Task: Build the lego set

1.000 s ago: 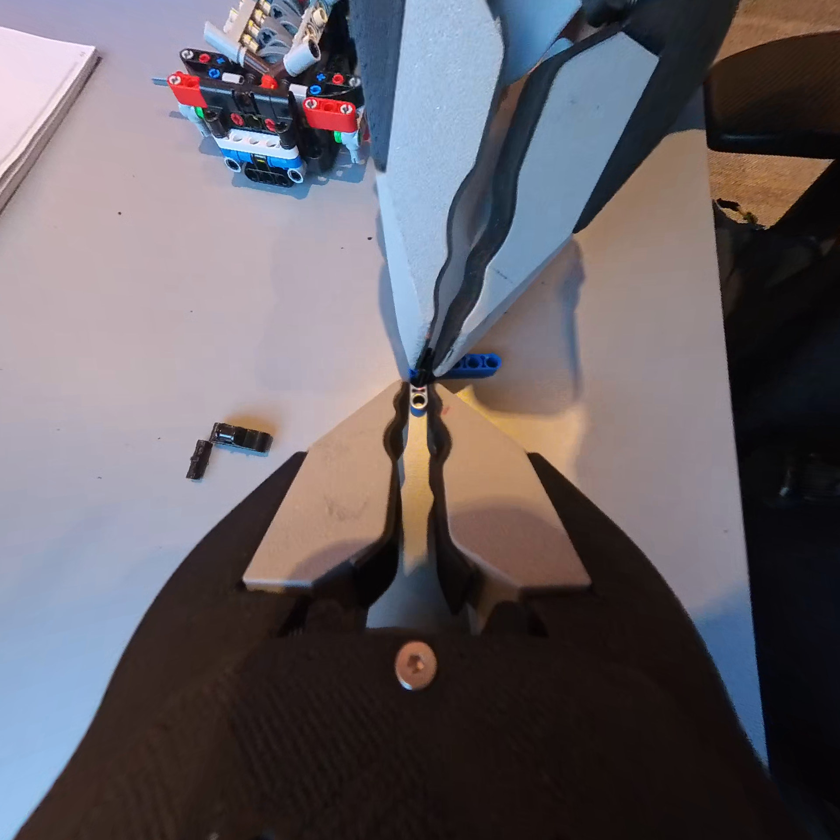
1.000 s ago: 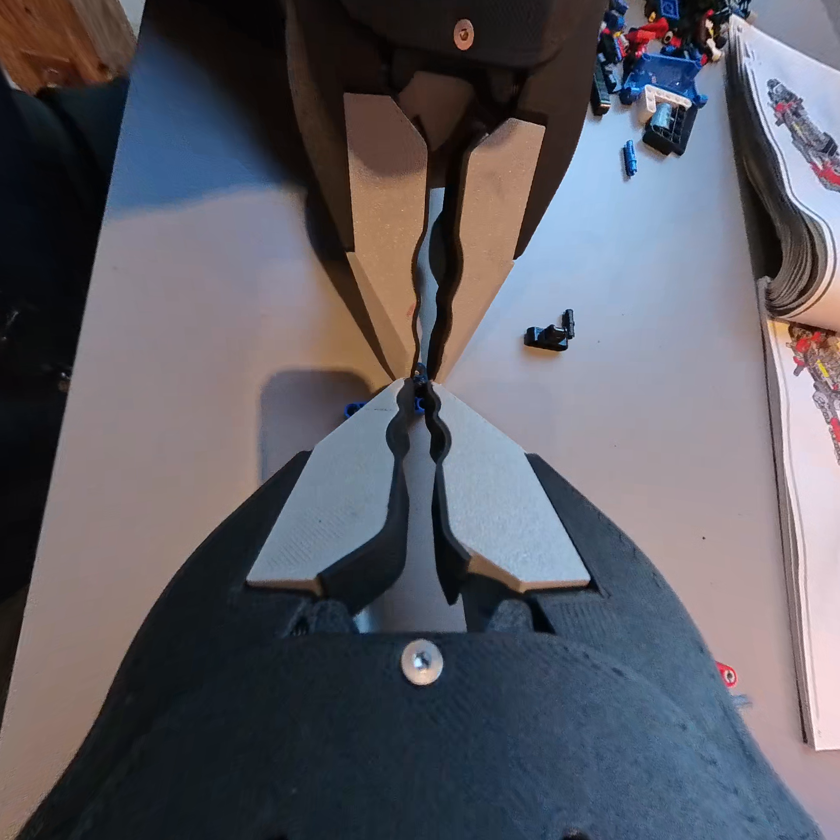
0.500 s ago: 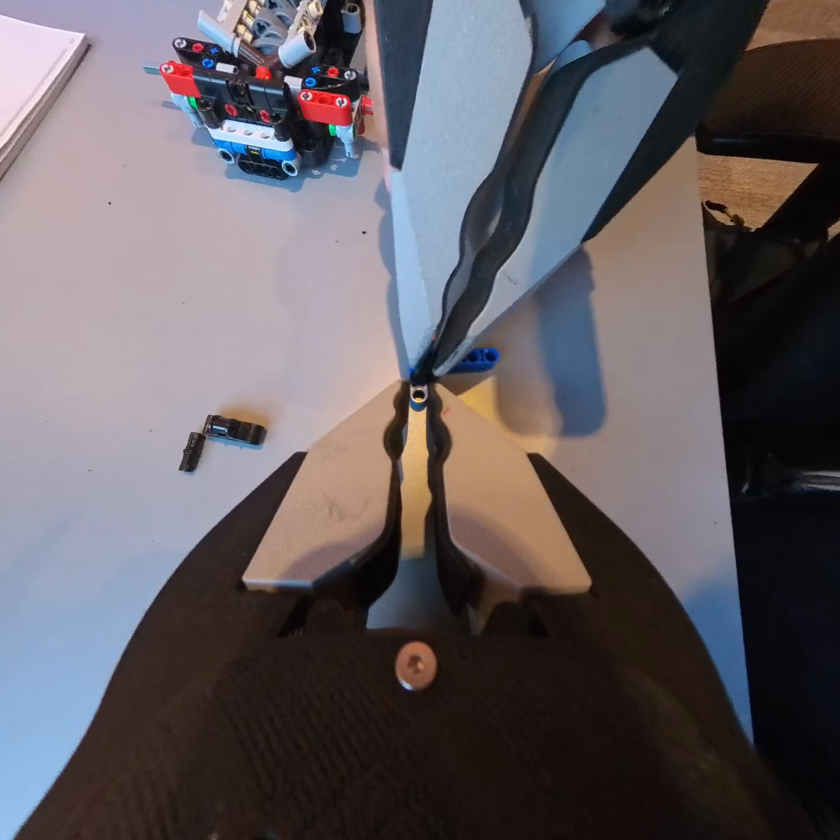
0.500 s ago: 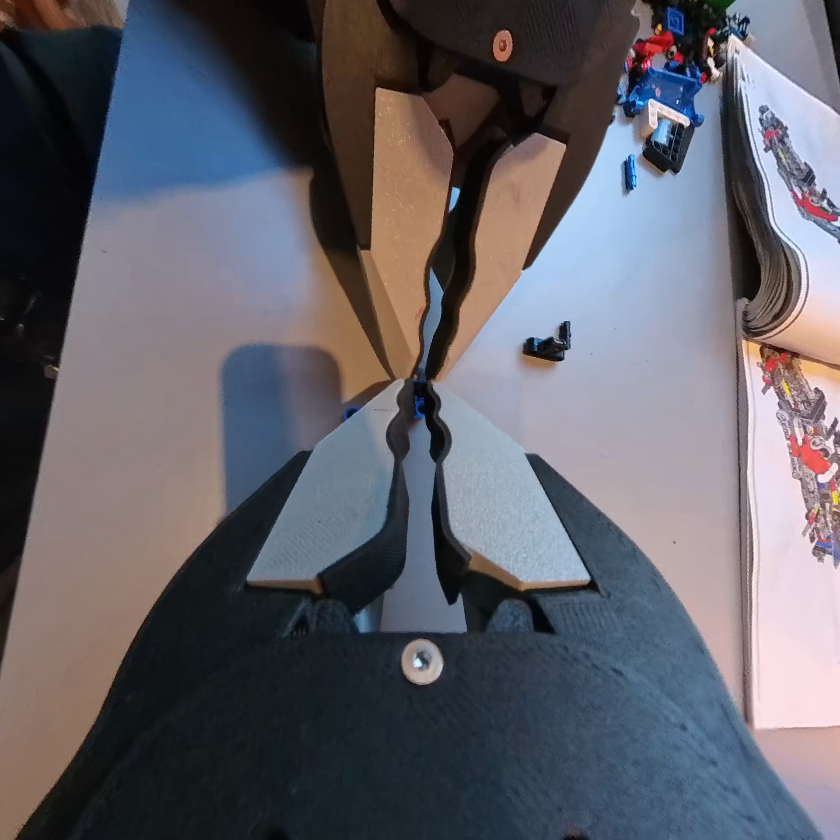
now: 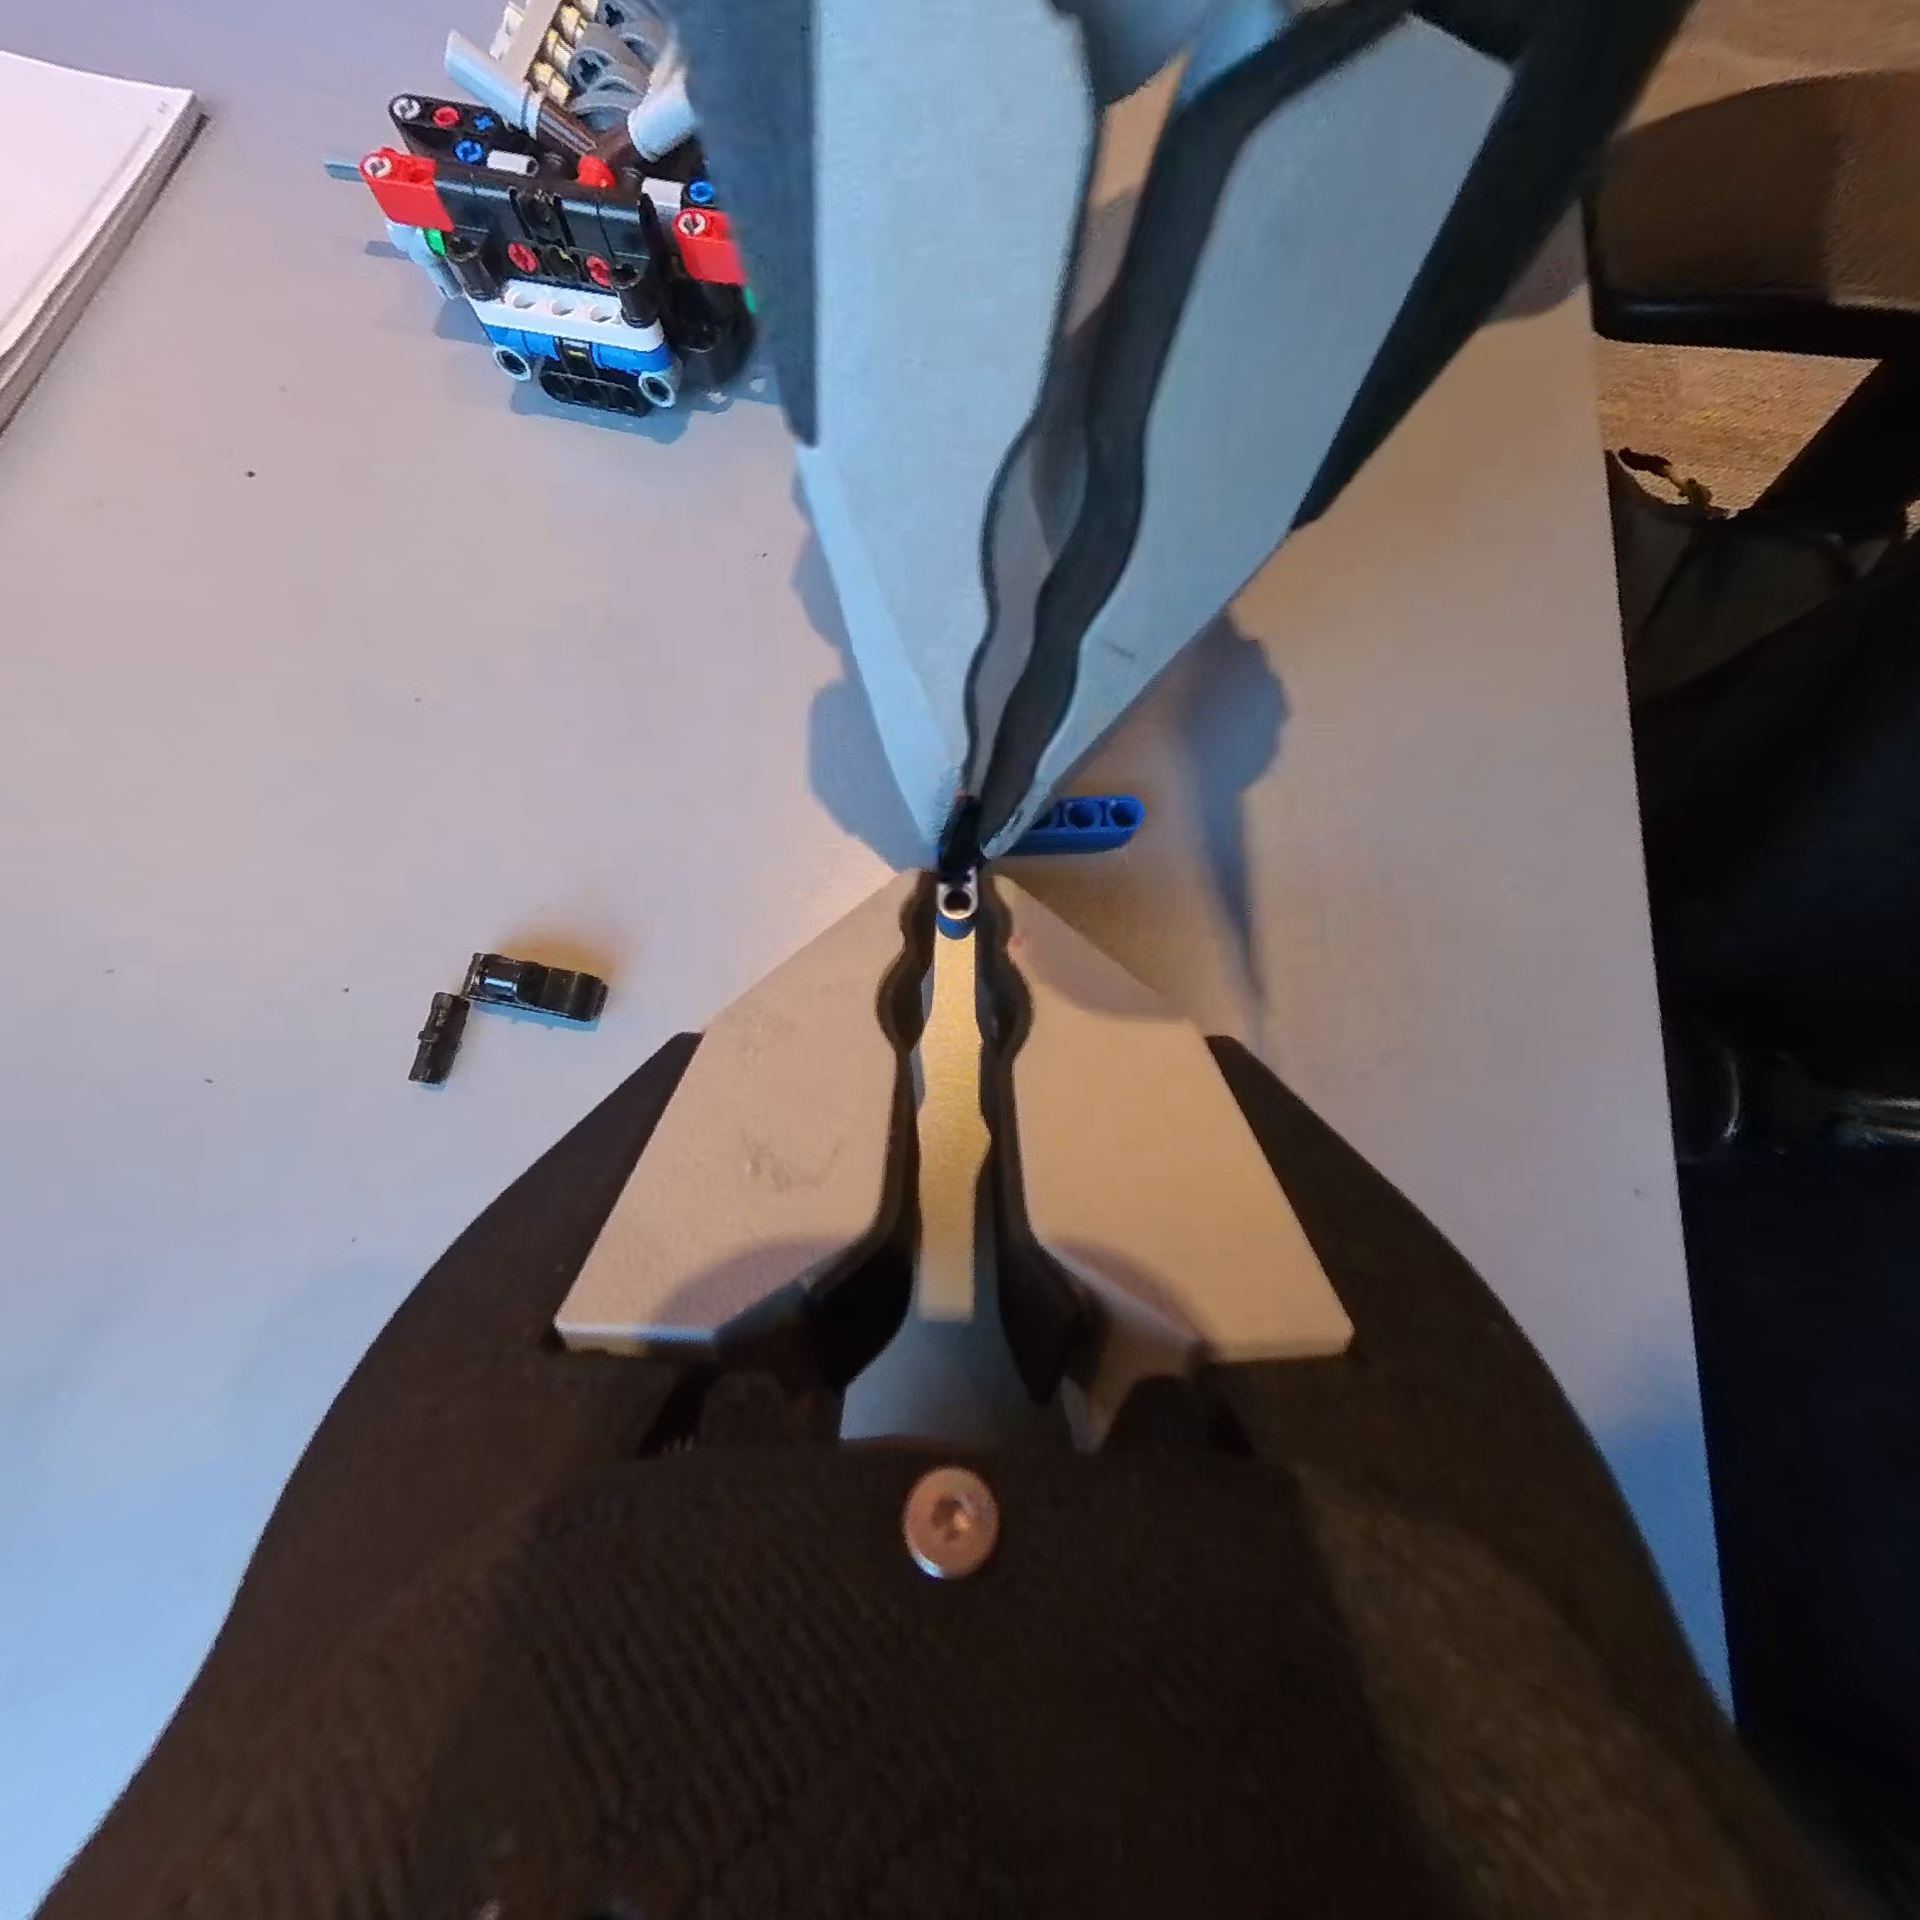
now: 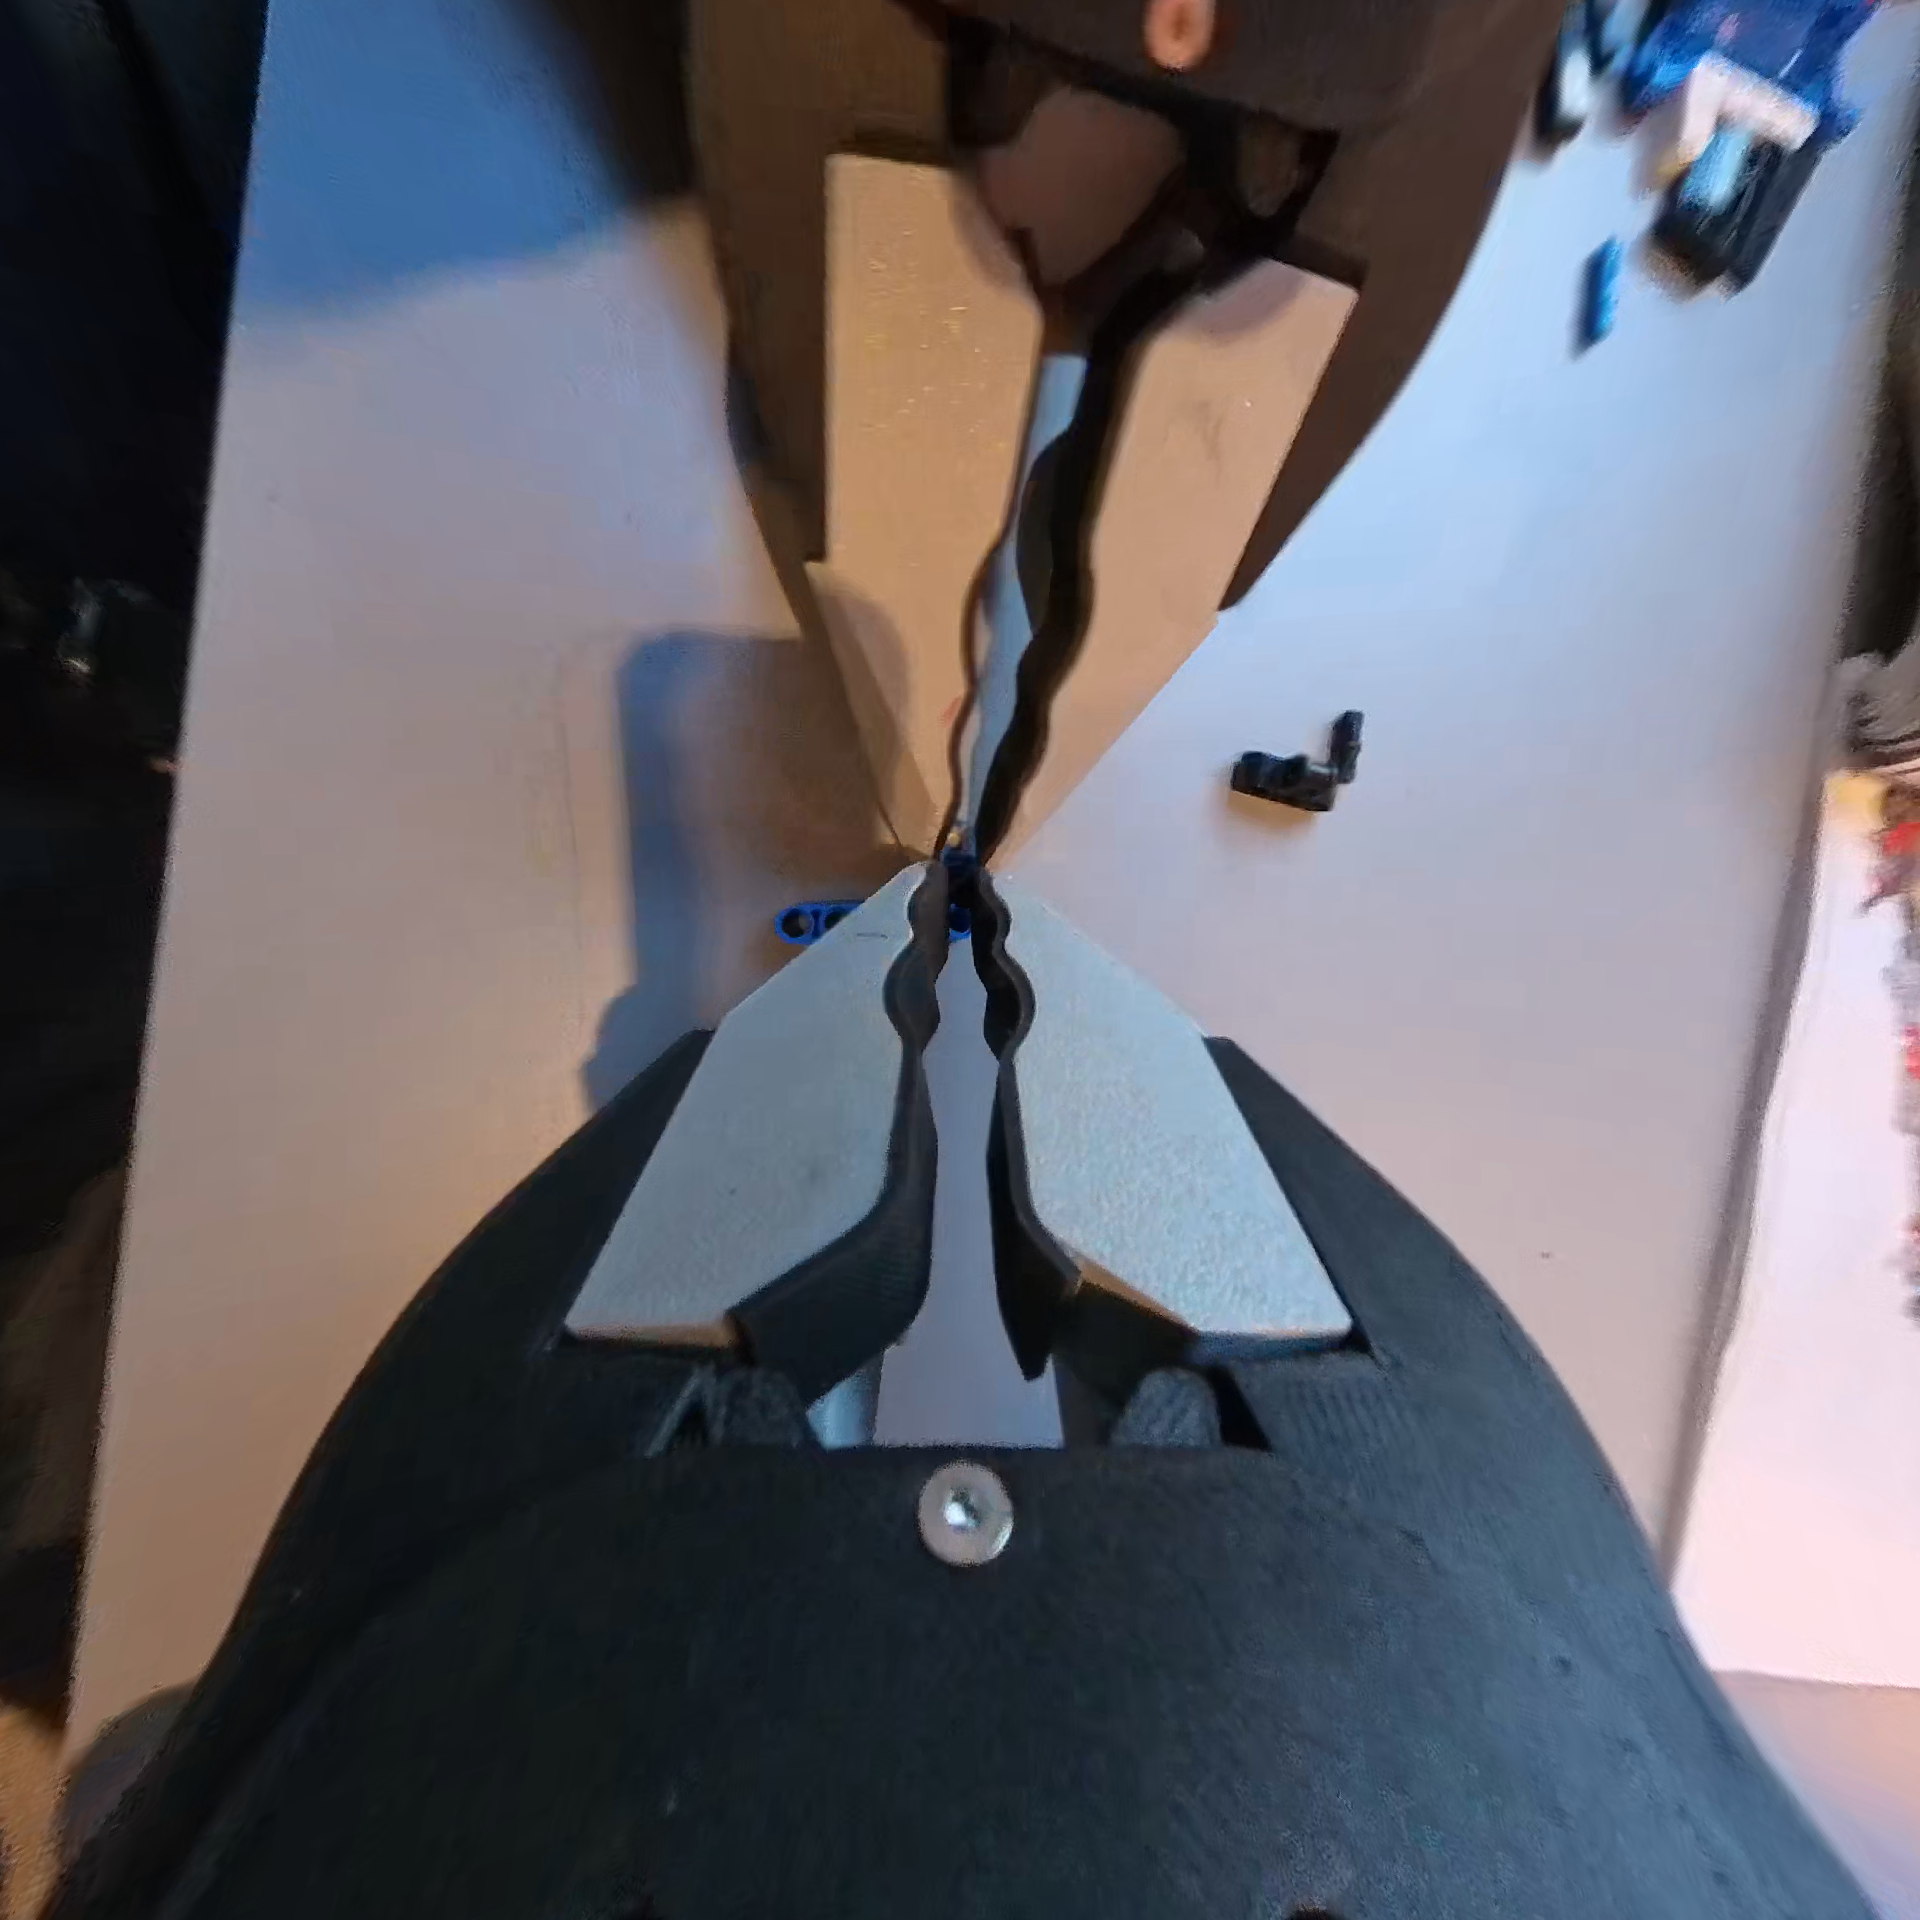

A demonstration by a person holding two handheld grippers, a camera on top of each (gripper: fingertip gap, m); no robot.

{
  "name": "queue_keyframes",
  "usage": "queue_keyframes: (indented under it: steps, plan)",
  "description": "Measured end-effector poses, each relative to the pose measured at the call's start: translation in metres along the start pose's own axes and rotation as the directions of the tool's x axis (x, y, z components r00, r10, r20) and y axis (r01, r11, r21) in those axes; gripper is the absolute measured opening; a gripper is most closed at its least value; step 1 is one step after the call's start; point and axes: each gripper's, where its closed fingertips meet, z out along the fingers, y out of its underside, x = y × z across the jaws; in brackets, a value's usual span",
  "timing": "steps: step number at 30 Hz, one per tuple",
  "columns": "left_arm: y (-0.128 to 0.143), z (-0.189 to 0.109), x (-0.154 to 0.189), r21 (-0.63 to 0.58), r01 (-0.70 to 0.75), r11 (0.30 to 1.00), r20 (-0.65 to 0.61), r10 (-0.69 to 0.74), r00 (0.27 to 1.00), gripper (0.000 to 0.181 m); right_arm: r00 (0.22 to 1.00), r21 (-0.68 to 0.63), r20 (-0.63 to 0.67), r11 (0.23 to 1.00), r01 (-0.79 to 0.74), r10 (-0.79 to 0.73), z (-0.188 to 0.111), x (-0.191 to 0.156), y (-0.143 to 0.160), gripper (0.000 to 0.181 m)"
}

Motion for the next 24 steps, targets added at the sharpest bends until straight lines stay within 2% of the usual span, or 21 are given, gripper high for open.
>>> queue_keyframes:
  steps: [3,6,10,12,16,19,24]
  plan:
    - [0.0002,-0.0001,-0.0003,-0.001,-0.022,1.000,0.023,0.022,0.999,0.006,0.989,-0.023,0.093,0.994,-0.109,0.111,0.0005,0.0007,-0.0006,0.001]
    - [0.0003,-0.0002,-0.0003,-0.002,-0.029,1.000,0.030,0.029,0.999,0.005,0.971,-0.063,0.125,0.978,-0.198,0.204,0.0007,0.0007,-0.0009,0.002]
    - [0.0004,-0.0001,-0.0002,-0.002,-0.016,1.000,0.018,0.016,1.000,0.005,0.905,-0.088,0.202,0.927,-0.364,0.375,0.0011,0.0015,-0.0012,0.002]
    - [0.0005,-0.0002,-0.0003,-0.002,-0.018,1.000,0.020,0.018,1.000,0.005,0.927,-0.075,0.168,0.942,-0.327,0.335,0.0022,0.0027,-0.0030,0.002]
    - [0.0001,0.0005,0.0006,-0.001,-0.033,0.999,0.026,0.033,0.999,0.006,0.983,-0.098,0.119,0.987,-0.125,0.137,0.0024,0.0007,0.0001,0.001]
    - [0.0001,0.0005,0.0007,-0.002,-0.038,0.999,0.031,0.038,0.999,0.006,0.987,-0.033,0.134,0.996,-0.081,0.085,0.0026,0.0002,0.0003,0.001]
    - [0.0004,0.0003,0.0001,-0.003,-0.037,0.999,0.036,0.037,0.999,0.006,0.982,0.037,0.128,0.988,-0.147,0.141,0.0041,-0.0001,-0.0003,0.001]
